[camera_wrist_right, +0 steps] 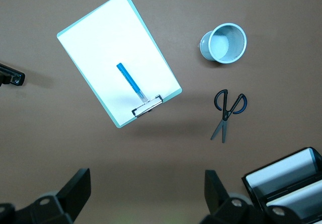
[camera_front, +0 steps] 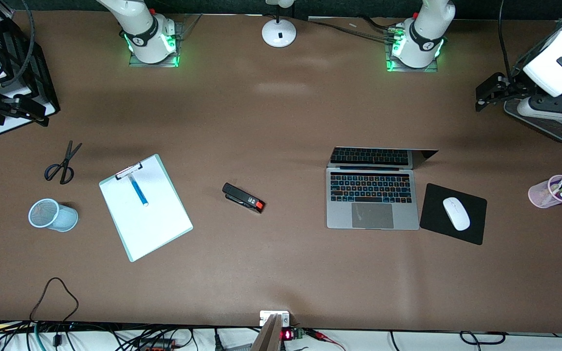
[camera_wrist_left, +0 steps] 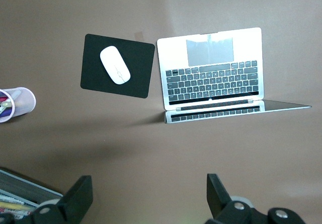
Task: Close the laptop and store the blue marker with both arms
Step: 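Reach the right gripper toward the blue marker while the left gripper nears the laptop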
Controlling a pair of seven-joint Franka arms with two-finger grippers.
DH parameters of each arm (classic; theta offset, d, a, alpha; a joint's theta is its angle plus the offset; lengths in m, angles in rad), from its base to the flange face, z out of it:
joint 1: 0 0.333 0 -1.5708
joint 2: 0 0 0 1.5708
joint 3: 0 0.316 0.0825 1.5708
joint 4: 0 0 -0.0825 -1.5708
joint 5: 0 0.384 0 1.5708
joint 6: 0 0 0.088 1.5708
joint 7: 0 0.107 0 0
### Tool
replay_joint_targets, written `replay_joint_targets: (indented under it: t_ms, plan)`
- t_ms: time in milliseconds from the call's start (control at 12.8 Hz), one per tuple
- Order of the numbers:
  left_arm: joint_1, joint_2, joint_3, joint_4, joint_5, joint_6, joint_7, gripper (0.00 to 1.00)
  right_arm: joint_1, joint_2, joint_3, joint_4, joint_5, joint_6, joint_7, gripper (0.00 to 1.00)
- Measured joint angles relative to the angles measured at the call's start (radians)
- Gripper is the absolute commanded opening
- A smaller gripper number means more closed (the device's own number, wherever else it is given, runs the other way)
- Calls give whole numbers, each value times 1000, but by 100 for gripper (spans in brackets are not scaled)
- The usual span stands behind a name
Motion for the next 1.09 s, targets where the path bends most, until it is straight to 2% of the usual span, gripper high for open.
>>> replay_joint_targets:
  t_ms: [547, 859, 1094]
  plan:
    - [19, -4, 2, -15, 0, 34, 0, 100, 0, 7, 0, 1, 0, -44, 0, 100]
    - [20, -4, 2, -16, 0, 34, -7, 100, 2, 73, 3, 0, 0, -30, 0, 100]
    - [21, -2, 4, -16, 0, 32, -7, 100, 2, 157, 8, 0, 24, 26, -12, 100]
